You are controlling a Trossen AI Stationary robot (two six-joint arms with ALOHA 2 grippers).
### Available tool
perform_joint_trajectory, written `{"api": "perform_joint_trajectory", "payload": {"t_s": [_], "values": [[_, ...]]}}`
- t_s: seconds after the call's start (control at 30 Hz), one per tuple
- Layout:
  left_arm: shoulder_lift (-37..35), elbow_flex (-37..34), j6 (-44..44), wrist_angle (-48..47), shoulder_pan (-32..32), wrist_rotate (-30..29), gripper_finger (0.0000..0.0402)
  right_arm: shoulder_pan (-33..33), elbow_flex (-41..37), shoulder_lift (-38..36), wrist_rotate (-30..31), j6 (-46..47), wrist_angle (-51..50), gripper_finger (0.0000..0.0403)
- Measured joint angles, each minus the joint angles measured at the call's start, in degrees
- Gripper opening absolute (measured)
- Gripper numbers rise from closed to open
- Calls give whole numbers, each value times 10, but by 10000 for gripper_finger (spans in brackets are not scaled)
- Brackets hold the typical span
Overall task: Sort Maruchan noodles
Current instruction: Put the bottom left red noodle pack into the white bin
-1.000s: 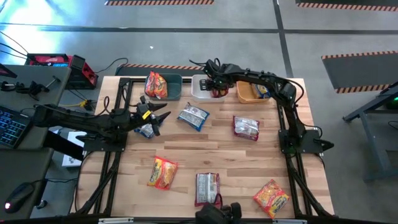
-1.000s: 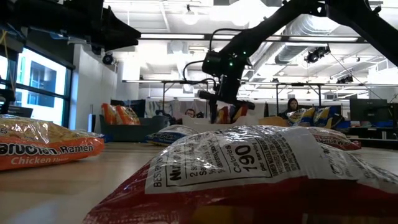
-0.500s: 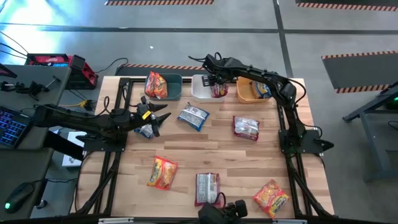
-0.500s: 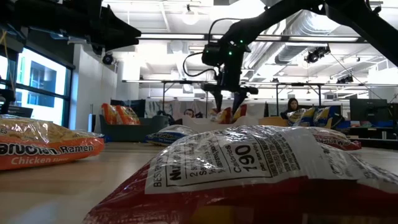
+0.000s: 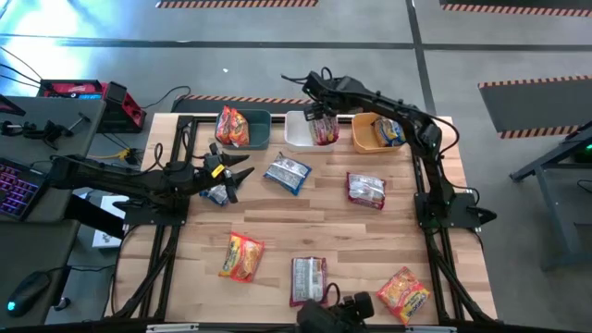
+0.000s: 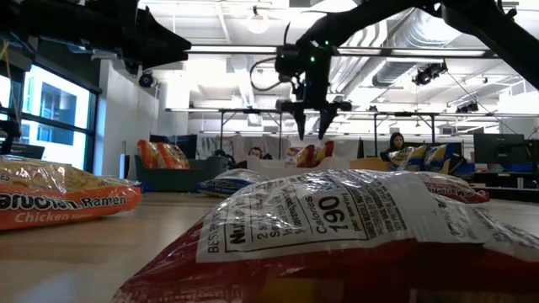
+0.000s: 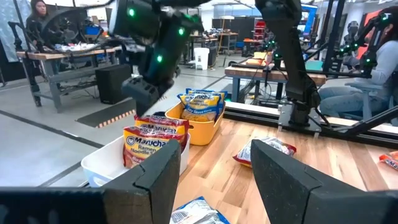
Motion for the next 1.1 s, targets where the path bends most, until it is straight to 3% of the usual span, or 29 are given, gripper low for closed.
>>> {"api": "perform_joint_trajectory", "payload": {"t_s": [0.1, 0.23, 0.4, 0.47, 0.53, 0.7, 0.9, 1.1], "values": [[0, 0, 0, -3, 0, 0, 184, 3, 24, 0, -12, -37, 1, 220], [0, 0, 0, -11, 0, 0, 184, 29, 24, -1, -79, -112, 47, 194], [0, 0, 1, -12, 0, 0, 184, 54, -8, 13, -137, -180, 111, 88], [0, 0, 1, -12, 0, 0, 184, 51, -20, 27, -137, -190, 110, 34], [0, 0, 1, -13, 0, 0, 184, 49, -25, 41, -128, -198, 105, 10], [0, 0, 2, -13, 0, 0, 184, 47, -25, 51, -100, -199, 95, 29], [0, 0, 2, -15, 0, -1, 184, 37, -24, 51, -79, -197, 59, 3], [0, 0, 0, -17, 0, -1, 184, 40, -16, 49, -61, -206, 45, 3]]}}
